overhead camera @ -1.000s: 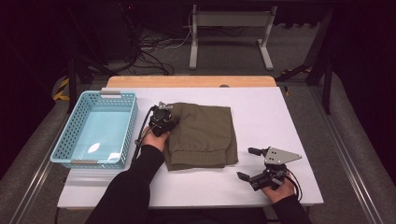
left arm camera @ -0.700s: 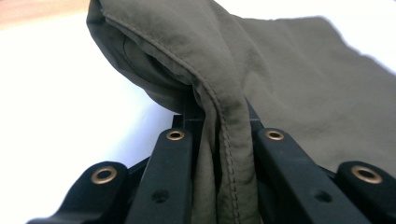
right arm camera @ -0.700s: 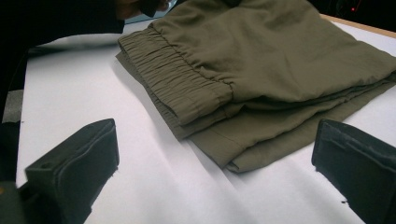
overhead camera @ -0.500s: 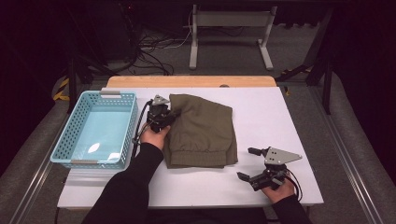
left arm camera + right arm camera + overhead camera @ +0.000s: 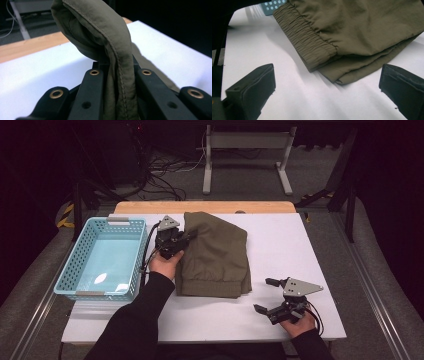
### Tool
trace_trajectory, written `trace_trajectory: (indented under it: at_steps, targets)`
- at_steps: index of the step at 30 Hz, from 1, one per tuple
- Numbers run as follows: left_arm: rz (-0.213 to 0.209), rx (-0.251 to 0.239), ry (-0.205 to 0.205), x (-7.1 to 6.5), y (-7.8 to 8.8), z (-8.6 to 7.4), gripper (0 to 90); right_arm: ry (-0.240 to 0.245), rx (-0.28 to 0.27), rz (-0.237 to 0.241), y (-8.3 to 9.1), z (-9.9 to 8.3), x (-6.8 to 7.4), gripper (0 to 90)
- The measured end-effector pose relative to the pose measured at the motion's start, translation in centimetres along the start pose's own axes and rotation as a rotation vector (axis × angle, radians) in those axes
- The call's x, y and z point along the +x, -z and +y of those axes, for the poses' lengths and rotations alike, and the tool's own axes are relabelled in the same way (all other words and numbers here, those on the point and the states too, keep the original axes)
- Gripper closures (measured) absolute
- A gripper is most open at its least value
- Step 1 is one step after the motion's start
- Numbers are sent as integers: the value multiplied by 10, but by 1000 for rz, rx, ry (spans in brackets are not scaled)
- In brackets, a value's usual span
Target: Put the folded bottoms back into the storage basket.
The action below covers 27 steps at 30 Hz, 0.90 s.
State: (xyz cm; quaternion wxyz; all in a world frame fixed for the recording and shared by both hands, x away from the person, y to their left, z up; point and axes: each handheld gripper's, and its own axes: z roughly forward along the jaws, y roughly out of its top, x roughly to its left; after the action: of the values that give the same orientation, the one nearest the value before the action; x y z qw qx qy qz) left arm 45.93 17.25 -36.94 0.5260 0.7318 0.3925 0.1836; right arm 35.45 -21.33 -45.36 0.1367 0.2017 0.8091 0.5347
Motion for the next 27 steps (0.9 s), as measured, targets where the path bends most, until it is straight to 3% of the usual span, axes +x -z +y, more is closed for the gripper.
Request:
trace_trajectory:
  at_steps: [7, 27]
  targets:
    - [-35, -45, 6, -6, 9, 8, 821, -1, -1, 1, 0, 0, 0, 14]
    - [-48, -125, -52, -22, 40, 28, 823, -3, -8, -7, 1, 0, 0, 13]
